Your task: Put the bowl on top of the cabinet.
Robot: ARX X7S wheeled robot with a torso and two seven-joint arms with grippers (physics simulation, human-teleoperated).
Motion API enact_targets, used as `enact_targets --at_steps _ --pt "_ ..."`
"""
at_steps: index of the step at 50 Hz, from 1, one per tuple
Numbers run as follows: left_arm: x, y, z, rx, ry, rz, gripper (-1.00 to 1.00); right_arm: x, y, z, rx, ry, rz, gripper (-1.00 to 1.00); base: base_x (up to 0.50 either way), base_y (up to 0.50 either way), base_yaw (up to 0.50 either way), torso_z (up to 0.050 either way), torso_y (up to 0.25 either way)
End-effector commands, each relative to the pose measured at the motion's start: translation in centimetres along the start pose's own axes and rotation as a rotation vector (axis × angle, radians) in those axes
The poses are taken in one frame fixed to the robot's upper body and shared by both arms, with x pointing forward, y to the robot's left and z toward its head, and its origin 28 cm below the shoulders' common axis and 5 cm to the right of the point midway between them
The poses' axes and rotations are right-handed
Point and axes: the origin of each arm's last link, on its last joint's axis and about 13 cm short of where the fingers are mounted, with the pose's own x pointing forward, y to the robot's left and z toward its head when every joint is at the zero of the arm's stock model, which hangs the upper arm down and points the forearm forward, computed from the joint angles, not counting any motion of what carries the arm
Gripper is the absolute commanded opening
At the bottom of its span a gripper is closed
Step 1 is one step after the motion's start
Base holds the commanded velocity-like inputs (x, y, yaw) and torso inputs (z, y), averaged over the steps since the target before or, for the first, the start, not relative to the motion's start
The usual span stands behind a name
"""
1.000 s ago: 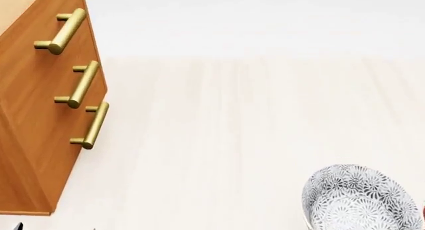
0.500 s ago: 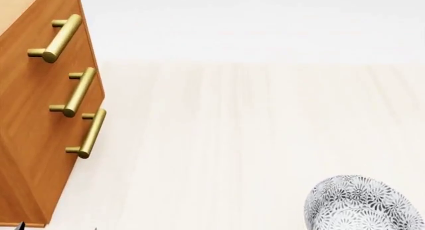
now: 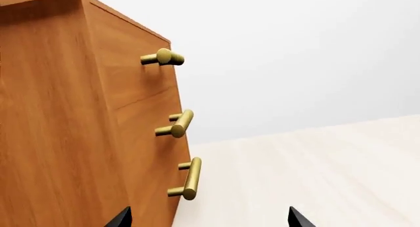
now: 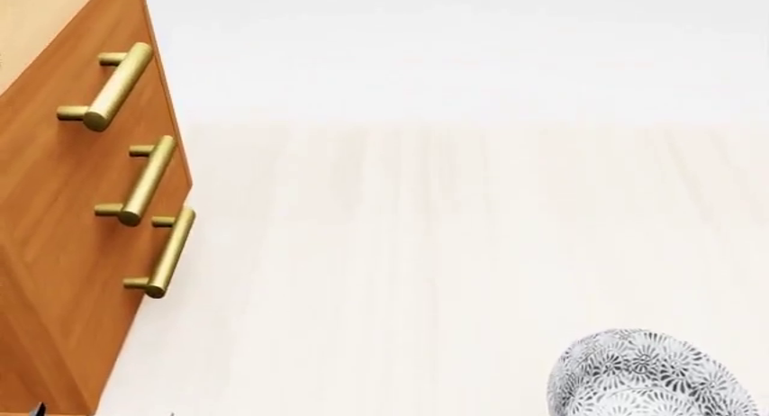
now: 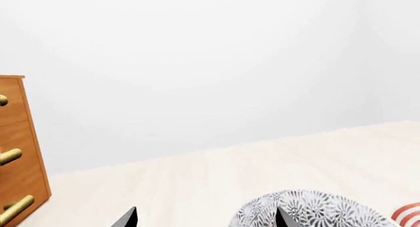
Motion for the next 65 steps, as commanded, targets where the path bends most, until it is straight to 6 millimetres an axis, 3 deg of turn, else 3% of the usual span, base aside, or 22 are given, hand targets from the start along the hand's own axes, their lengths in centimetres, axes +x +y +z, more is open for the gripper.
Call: enact_targets --at_steps 1,27,32,36,54,65 --pt "0.0 0.0 0.0 0.006 0.005 -0.001 1.0 0.0 0.0 0.0 0.002 0.006 -0.005 1.0 0.0 0.0 0.0 0.05 0.0" --pt "0.2 -0.1 -0.2 0.008 0.007 0.0 1.0 0.2 0.1 -0.1 -0.007 0.006 -0.008 1.0 0.0 0.0 0.0 0.05 0.0" --pt "0.3 -0.3 0.0 0.019 0.003 0.021 1.0 0.8 0.1 0.2 -0.022 0.046 -0.19 1.0 0.0 0.0 0.0 0.02 0.0" --pt "0.5 -0.4 -0.1 0.027 0.038 0.05 1.0 0.7 0.2 0.7 -0.081 0.004 -0.221 1.0 0.0 0.0 0.0 0.0 0.0" --pt "1.2 -0.4 -0.1 -0.024 0.171 0.042 1.0 1.6 -1.8 1.8 0.211 0.079 -0.404 1.0 0.0 0.0 0.0 0.0 0.0" --pt "1.3 -0.2 0.2 -0.07 0.201 0.05 1.0 1.8 -2.4 1.8 0.262 0.095 -0.452 1.0 0.0 0.0 0.0 0.0 0.0"
